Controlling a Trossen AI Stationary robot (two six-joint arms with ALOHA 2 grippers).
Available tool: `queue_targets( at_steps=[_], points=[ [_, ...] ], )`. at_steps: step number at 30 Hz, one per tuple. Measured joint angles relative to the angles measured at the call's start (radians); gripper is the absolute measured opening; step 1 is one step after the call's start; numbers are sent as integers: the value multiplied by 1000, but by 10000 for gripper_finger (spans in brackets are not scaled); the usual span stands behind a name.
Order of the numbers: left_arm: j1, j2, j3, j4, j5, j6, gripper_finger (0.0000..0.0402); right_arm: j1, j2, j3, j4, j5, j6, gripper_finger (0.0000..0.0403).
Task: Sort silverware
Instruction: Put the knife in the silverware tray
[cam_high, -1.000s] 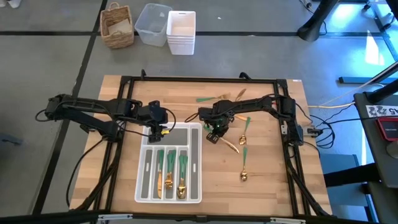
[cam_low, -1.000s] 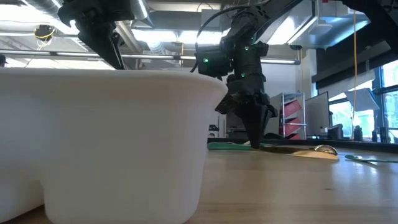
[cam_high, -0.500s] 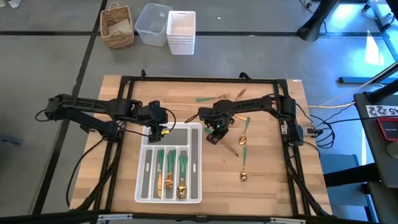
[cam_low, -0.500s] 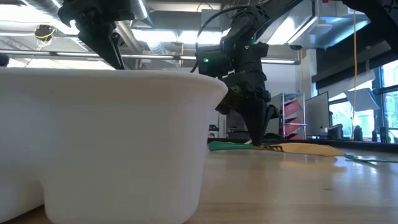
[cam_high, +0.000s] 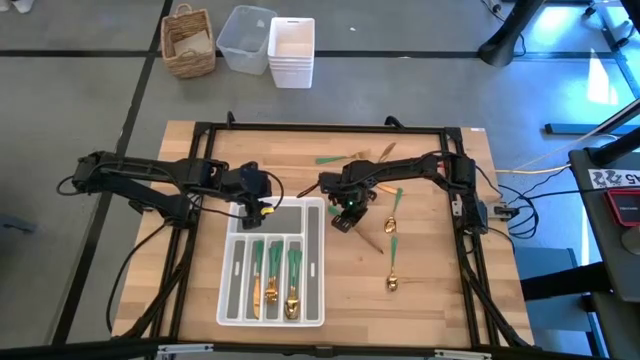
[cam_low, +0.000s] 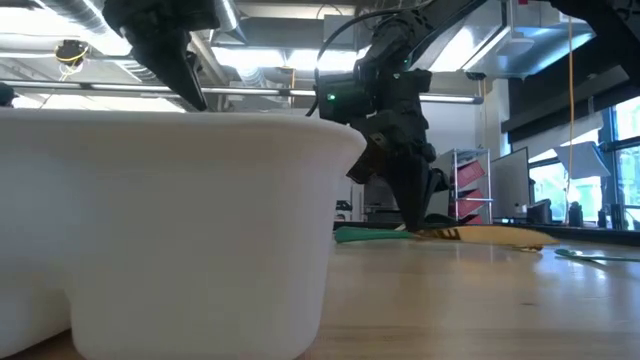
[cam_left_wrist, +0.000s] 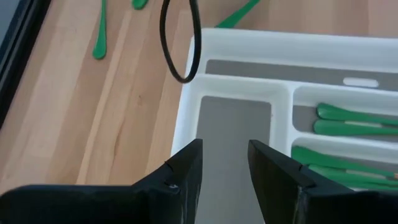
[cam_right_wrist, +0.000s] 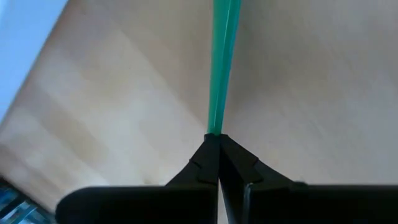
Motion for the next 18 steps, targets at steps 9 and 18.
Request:
queue_targets(
  at_steps=[9, 18],
  points=[
    [0, 0, 0, 7, 1, -1, 123, 0, 0, 1, -11, -34, 0, 5],
    [-6, 0, 0, 65, 67, -29, 123, 0, -1, 1, -14, -51, 0, 5]
  ],
)
